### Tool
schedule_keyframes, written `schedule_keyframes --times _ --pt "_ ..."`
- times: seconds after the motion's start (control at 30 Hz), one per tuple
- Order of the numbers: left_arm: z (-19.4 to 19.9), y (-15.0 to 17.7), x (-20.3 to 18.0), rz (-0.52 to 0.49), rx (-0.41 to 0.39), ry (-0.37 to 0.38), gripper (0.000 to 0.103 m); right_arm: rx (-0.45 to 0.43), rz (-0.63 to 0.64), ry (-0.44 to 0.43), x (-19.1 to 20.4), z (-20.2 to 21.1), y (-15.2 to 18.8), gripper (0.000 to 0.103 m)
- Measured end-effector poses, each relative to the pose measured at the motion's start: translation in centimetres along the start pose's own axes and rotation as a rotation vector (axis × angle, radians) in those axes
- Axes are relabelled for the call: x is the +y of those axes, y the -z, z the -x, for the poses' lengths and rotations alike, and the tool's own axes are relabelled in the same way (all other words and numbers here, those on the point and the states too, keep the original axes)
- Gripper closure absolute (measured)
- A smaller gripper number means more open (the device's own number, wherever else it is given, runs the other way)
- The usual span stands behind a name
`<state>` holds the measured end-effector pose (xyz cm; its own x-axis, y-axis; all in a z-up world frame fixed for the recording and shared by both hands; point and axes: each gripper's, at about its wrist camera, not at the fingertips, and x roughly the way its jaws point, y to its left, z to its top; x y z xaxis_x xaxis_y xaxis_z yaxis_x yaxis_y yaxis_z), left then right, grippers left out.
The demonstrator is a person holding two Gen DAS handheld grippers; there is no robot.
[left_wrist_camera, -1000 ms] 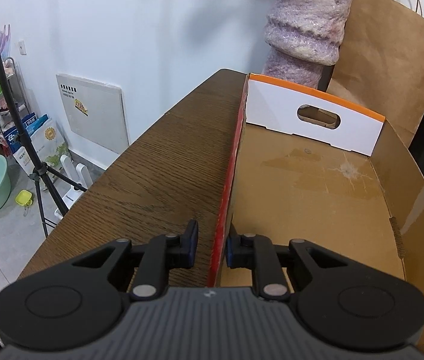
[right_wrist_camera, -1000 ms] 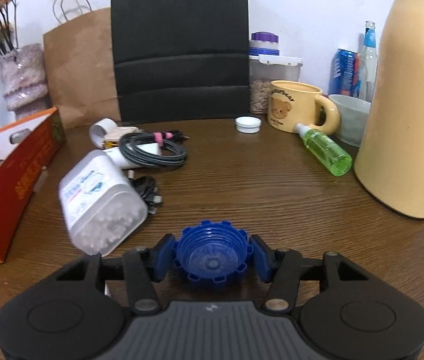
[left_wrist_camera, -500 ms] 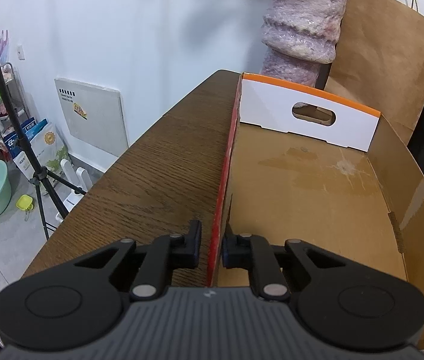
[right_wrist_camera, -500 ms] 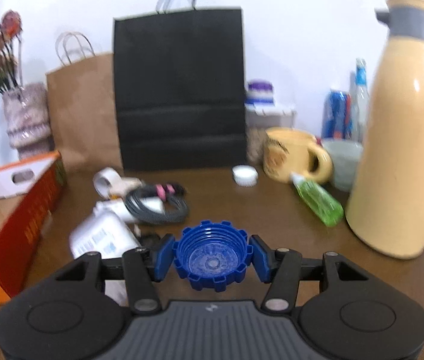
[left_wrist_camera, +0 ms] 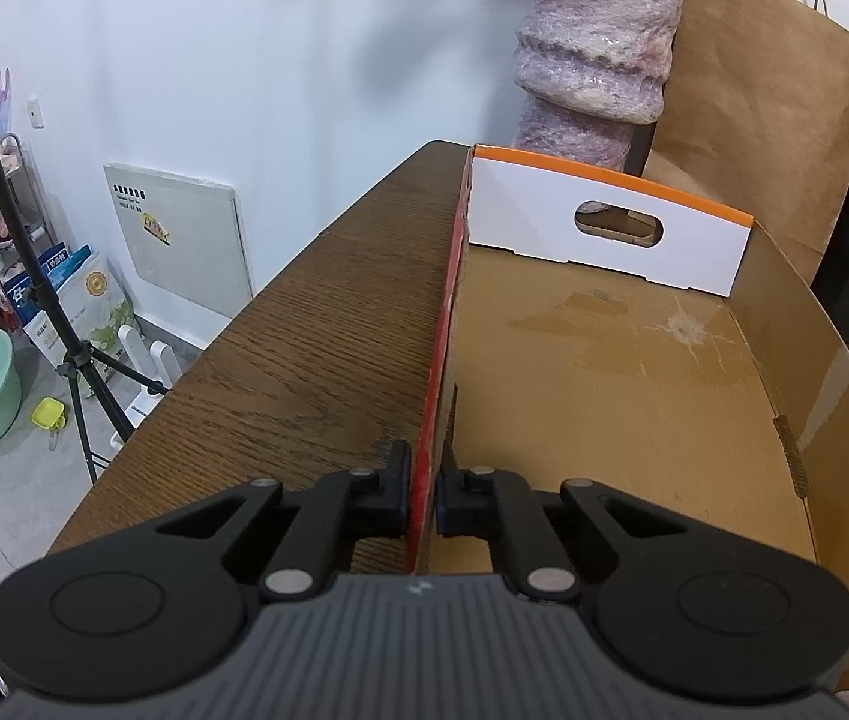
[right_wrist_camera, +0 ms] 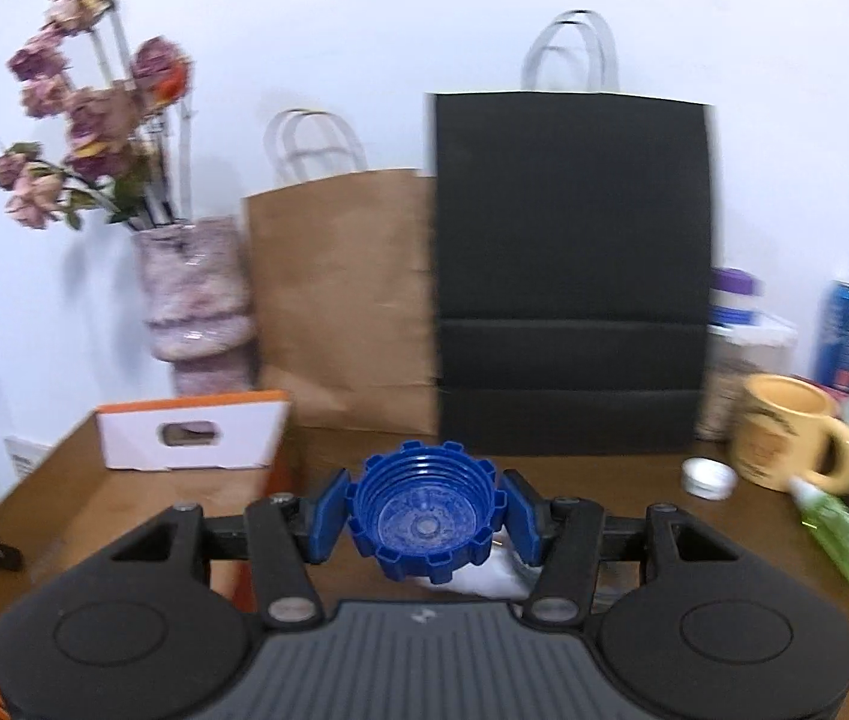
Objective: Organize rigid objects
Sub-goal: 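Carry the blue cap into the orange box and open the right gripper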
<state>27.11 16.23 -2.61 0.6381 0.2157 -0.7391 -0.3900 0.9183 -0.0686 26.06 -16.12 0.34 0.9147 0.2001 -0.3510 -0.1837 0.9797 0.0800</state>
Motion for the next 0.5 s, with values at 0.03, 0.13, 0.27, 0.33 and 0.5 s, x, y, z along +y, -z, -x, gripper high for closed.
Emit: schedule_keyframes --times 0.03,0.13,0.27,0.33,0.5 --pt "0.0 0.0 0.0 -0.002 0.0 0.0 0.095 0.001 0.007 -0.018 0.8 -0.7 -0.3 0.05" --pt "0.0 0.0 -0.1 -0.009 0.0 -0.002 0.095 -0.002 0.027 -0.076 3.6 -2.1 -1.0 0.05" --pt "0.0 0.0 -0.1 -0.016 -0.002 -0.005 0.095 -0.001 0.047 -0.14 6.8 -3.9 -2.3 0.05" --pt "0.0 0.0 -0.1 -0.021 -0.003 -0.007 0.095 0.011 0.059 -0.17 8.1 -4.9 -2.8 0.05" --pt "0.0 0.0 -0.1 -0.024 -0.005 -0.009 0.095 0.071 0.095 -0.226 10.6 -7.7 -3.1 0.05"
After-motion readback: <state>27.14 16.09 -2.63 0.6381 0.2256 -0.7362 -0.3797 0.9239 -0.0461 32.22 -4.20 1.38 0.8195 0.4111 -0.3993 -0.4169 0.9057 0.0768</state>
